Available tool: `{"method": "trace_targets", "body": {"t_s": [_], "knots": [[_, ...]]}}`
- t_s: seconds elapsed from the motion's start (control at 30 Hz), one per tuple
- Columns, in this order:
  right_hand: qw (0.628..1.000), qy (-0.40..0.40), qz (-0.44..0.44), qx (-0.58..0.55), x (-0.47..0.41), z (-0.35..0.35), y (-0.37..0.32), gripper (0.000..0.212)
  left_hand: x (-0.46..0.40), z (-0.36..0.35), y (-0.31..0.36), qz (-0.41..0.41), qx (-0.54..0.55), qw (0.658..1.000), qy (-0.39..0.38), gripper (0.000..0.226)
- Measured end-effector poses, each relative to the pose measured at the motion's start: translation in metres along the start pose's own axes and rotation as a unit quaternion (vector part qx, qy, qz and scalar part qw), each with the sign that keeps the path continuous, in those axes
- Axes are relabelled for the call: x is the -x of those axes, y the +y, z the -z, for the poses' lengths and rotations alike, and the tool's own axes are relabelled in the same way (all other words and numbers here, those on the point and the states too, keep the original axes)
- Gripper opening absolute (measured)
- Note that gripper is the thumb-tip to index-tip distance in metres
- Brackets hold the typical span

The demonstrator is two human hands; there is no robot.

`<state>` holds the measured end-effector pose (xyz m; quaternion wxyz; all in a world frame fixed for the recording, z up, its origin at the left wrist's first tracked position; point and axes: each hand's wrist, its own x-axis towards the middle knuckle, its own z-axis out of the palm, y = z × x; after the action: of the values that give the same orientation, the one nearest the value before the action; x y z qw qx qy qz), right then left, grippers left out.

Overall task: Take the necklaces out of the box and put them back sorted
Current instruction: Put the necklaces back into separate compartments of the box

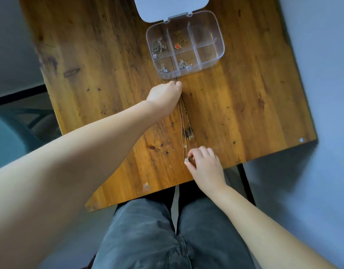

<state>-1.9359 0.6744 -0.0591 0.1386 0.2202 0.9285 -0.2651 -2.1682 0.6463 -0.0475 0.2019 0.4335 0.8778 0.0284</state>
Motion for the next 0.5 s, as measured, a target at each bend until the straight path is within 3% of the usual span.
{"method": "trace_targets", "body": {"t_s": [0.13, 0.33, 0.5], "knots": [[0.999, 0.041, 0.012, -0.02, 0.001, 0.001, 0.003, 0.014, -0.003, 0.0, -0.004, 0.016, -0.002, 1.0, -0.002, 0.043], [0.997, 0.061, 0.009, -0.053, 0.001, 0.016, 0.023, 0.007, -0.012, 0.008, 0.0, 0.027, 0.003, 0.999, -0.025, 0.022], [0.984, 0.142, -0.045, -0.094, -0.017, 0.058, 0.063, 0.008, -0.039, 0.034, 0.042, -0.042, 0.069, 0.995, 0.051, 0.006]]}}
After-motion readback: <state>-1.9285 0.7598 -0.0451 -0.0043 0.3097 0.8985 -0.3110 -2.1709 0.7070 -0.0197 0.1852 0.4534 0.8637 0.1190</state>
